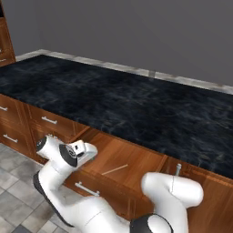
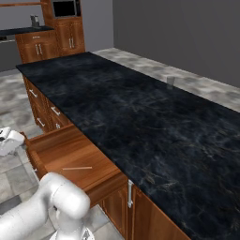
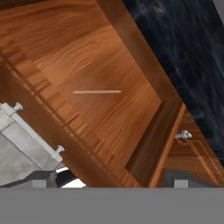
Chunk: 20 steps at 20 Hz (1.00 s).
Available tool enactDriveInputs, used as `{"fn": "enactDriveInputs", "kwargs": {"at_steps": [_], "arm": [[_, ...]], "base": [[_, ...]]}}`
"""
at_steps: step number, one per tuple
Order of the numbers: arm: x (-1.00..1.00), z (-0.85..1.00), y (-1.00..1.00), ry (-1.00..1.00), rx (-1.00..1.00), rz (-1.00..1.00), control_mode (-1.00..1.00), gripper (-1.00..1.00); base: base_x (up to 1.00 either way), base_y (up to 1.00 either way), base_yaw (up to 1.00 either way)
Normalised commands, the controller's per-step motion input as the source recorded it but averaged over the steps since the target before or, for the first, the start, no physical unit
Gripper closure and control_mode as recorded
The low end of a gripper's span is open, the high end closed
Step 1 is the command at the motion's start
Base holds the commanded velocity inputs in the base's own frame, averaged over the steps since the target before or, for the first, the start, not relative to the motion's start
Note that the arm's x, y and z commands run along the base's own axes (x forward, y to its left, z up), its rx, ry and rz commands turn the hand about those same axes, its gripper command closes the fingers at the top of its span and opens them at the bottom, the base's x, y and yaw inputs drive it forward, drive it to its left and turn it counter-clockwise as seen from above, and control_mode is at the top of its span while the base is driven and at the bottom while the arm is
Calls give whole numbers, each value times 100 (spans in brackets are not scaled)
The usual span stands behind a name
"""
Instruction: Take a straw from the drawer in front and place it inside the glass cup on the dining counter.
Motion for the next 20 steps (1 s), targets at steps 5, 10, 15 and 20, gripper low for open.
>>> {"fn": "enactDriveInputs", "kwargs": {"at_steps": [5,10,15,20], "arm": [[26,54,-60,13,17,-7,-100,-100],[20,22,-32,12,5,0,-100,-100],[24,0,-26,12,0,16,-100,-100],[29,-1,-36,11,0,40,-100,-100]], "base": [[0,0,0],[0,0,0],[0,0,0],[0,0,0]]}}
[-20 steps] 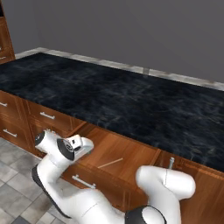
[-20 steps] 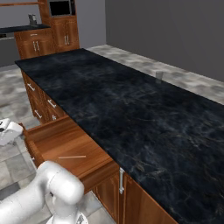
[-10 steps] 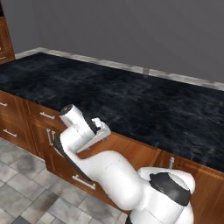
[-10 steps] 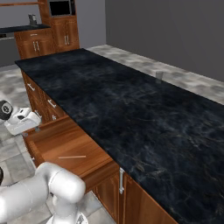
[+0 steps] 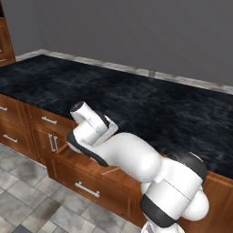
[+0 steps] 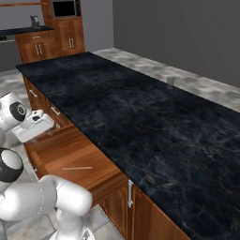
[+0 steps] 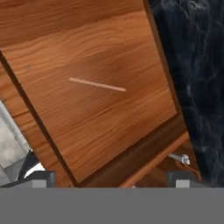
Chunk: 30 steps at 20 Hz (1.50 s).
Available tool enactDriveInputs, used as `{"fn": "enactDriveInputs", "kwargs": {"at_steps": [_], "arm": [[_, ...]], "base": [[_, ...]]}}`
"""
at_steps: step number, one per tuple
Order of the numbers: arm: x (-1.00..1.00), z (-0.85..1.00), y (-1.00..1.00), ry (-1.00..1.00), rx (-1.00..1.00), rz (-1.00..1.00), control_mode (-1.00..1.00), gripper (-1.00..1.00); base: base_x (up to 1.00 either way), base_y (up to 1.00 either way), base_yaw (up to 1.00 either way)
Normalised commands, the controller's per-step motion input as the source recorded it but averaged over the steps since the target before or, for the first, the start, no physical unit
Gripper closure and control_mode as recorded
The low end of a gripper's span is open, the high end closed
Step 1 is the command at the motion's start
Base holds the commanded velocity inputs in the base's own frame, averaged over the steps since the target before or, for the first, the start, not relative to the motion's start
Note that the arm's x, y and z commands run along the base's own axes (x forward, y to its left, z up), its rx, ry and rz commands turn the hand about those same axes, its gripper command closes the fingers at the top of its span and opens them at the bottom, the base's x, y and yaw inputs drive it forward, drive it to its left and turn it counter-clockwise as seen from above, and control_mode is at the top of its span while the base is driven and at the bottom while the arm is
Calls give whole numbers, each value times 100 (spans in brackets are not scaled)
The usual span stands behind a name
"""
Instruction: Take a straw from the drawer in front and place it inside the glass cup on the dining counter.
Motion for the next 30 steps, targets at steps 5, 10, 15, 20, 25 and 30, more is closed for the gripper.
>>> {"fn": "enactDriveInputs", "kwargs": {"at_steps": [5,10,15,20,25,30], "arm": [[13,-14,-33,13,0,55,-100,-100],[0,-27,-12,21,1,61,-100,-100],[18,-26,-10,31,8,52,-100,-100],[63,-24,-5,35,8,39,-100,-100],[44,-31,0,26,1,34,-100,-100],[11,-37,0,15,0,33,-100,-100]], "base": [[0,0,0],[0,0,0],[0,0,0],[0,0,0],[0,0,0],[0,0,0]]}}
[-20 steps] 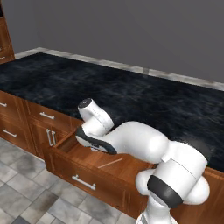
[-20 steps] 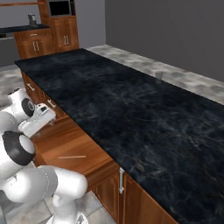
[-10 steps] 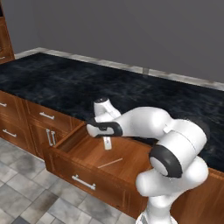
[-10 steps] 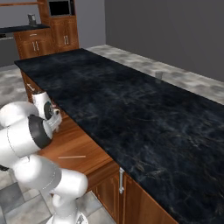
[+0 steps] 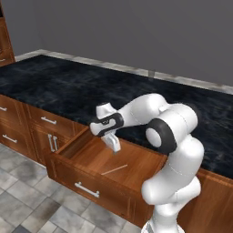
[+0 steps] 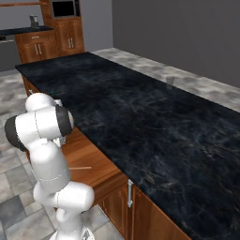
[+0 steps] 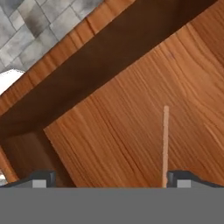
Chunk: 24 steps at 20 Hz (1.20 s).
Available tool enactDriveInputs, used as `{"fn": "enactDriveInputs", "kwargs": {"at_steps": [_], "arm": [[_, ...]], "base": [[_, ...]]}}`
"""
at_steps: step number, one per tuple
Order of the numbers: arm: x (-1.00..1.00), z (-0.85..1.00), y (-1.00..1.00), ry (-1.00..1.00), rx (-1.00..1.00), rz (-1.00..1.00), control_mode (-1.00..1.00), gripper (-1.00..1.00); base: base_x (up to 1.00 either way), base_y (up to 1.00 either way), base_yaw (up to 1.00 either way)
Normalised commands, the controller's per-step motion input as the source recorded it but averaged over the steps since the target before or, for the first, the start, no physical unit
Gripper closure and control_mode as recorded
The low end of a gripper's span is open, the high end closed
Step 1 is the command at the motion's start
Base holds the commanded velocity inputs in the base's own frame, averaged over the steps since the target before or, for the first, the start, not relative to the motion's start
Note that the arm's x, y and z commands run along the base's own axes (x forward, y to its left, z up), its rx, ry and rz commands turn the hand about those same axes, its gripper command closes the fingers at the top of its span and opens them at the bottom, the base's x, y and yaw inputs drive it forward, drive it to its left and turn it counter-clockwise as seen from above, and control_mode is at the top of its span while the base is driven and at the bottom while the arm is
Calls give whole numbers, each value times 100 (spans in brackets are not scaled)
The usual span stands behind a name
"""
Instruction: Take a straw from the drawer in front and place it inside the glass cup on the dining counter.
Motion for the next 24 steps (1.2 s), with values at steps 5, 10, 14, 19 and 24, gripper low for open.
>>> {"fn": "enactDriveInputs", "kwargs": {"at_steps": [5,10,14,19,24], "arm": [[2,-31,0,5,4,31,-100,-100],[-1,-22,0,-3,12,27,-100,-100],[0,-16,-4,-10,20,19,-100,-100],[0,-28,-1,-10,20,4,-100,-100],[2,-32,-4,-5,16,0,-100,-100]], "base": [[0,0,0],[0,0,0],[0,0,0],[0,0,0],[0,0,0]]}}
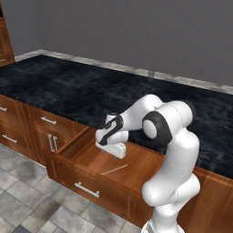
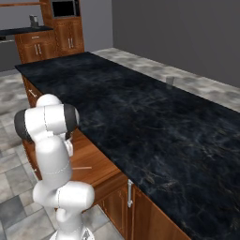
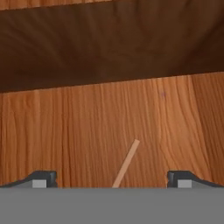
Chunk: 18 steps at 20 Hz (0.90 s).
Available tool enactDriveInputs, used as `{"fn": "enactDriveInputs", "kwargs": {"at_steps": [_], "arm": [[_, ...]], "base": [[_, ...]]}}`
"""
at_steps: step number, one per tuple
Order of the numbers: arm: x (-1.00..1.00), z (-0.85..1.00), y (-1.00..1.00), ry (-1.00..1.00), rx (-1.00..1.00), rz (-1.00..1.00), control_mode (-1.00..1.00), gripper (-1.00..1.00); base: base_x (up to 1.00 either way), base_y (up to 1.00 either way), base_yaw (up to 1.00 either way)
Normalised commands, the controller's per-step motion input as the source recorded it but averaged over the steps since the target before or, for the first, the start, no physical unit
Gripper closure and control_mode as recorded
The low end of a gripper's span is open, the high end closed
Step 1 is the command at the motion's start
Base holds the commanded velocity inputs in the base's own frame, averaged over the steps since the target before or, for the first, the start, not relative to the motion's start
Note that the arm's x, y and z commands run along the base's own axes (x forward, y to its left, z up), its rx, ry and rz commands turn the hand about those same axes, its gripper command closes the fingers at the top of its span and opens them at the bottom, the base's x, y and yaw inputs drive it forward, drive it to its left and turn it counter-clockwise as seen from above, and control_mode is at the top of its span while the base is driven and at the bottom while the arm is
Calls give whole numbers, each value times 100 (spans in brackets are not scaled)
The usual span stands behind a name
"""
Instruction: Take a straw from the drawer in front and place it inside the glass cup on the dining counter.
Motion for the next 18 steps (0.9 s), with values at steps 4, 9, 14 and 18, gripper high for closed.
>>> {"fn": "enactDriveInputs", "kwargs": {"at_steps": [4,9,14,18], "arm": [[12,-28,-2,0,3,-2,-100,-100],[25,-26,0,4,0,0,-100,-100],[33,-29,0,8,0,0,-100,-100],[38,-32,0,9,0,0,-100,-100]], "base": [[0,0,0],[0,0,0],[0,0,0],[0,0,0]]}}
